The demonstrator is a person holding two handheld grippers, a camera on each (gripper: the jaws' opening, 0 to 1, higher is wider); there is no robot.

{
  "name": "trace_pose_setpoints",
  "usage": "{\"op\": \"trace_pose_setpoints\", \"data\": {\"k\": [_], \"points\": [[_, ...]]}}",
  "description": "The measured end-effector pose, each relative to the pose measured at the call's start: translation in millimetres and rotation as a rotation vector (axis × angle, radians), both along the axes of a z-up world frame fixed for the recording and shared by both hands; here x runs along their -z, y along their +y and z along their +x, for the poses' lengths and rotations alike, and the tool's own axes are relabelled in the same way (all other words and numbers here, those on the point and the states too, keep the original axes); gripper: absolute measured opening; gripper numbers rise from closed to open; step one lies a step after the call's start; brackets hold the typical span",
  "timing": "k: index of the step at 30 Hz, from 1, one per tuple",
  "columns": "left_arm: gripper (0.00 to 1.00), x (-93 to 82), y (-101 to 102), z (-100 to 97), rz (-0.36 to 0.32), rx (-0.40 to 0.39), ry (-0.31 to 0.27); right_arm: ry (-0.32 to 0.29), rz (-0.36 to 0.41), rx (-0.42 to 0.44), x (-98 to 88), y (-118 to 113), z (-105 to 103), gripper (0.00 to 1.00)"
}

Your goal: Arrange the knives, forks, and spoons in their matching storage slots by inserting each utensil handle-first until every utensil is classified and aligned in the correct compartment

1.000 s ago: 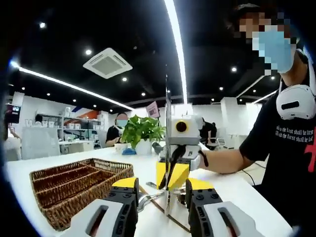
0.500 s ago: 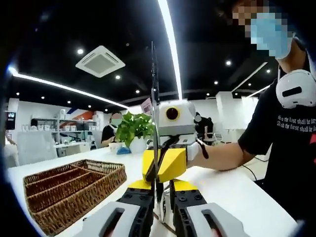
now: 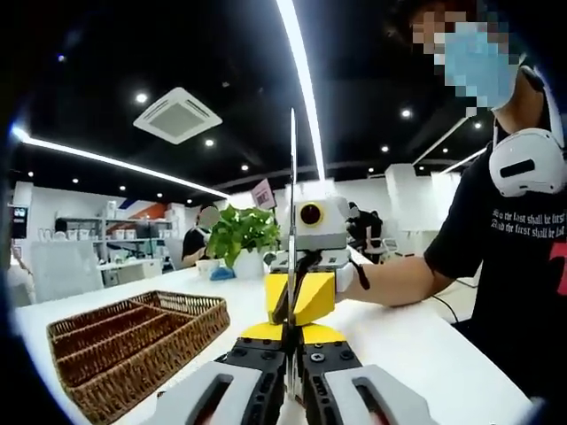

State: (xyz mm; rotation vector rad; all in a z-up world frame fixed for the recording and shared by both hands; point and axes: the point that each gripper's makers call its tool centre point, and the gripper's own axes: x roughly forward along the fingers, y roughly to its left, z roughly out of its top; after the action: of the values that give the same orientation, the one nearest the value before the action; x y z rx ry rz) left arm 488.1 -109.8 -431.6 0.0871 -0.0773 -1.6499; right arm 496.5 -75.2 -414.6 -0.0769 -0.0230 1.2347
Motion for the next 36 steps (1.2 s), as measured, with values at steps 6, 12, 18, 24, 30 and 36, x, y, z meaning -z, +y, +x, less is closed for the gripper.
{"op": "trace_pose_setpoints", "data": {"k": [6, 12, 18, 24, 30, 36], "points": [[0.02, 2.2, 1.3, 1.4, 0.016, 0.003, 0.016, 0.001, 0.000, 0.000, 1.4, -2.0, -0.2, 0.03], [0.02, 2.5, 8.3, 6.0, 0.039, -0.004, 0.044, -0.025, 0.019, 0.009, -5.8, -11.0, 0.6, 0.04], [0.01, 10.4, 24.7, 12.5, 0.107, -0.014, 0.040, -0.057, 0.067, 0.045, -25.9, -37.5, 2.9, 0.00], [0.01, 18.5, 28.4, 9.1, 0.161, 0.005, 0.059, -0.027, 0.078, 0.018, -29.7, -42.0, -5.3, 0.20], [0.01, 31.8, 22.9, -0.9, 0.229, 0.038, 0.059, -0.041, 0.094, 0.008, -28.7, -30.3, -8.0, 0.15], [0.02, 31.8, 22.5, 0.5, 0.223, 0.026, 0.037, -0.022, 0.138, -0.054, -34.2, -23.5, -12.4, 0.00]]}}
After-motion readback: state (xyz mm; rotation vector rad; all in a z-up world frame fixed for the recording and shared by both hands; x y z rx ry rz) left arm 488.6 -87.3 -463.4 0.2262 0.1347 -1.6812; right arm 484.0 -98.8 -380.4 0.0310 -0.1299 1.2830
